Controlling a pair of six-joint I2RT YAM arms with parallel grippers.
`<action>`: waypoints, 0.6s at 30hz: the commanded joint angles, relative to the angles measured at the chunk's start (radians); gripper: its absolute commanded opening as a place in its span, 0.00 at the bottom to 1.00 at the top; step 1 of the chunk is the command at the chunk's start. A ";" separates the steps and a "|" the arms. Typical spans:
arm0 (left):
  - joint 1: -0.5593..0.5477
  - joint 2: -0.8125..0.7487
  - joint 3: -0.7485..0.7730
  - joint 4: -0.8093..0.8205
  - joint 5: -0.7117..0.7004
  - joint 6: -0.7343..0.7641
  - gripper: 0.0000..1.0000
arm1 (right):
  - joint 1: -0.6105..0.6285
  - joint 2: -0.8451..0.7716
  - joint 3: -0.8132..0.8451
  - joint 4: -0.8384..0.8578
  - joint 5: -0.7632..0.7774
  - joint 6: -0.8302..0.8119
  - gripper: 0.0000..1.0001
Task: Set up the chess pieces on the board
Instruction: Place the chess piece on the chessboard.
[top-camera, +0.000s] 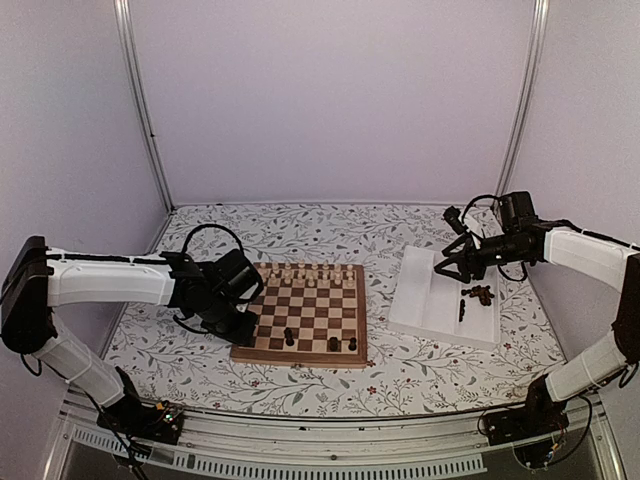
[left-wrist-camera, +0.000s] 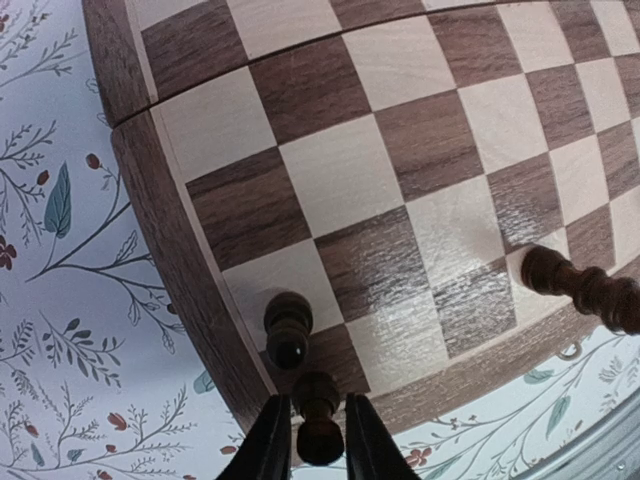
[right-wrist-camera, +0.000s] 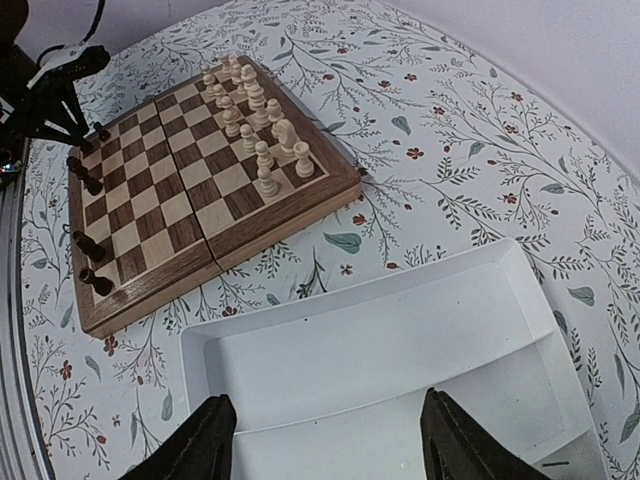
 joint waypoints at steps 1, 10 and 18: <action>0.010 0.002 0.017 0.016 -0.018 -0.015 0.25 | 0.000 0.005 0.029 -0.012 -0.022 -0.008 0.66; -0.013 -0.078 0.209 -0.172 -0.040 -0.011 0.34 | -0.002 -0.034 0.152 -0.138 0.048 0.016 0.67; -0.019 -0.046 0.321 0.147 -0.009 0.274 0.36 | -0.041 -0.066 0.168 -0.309 0.359 -0.072 0.65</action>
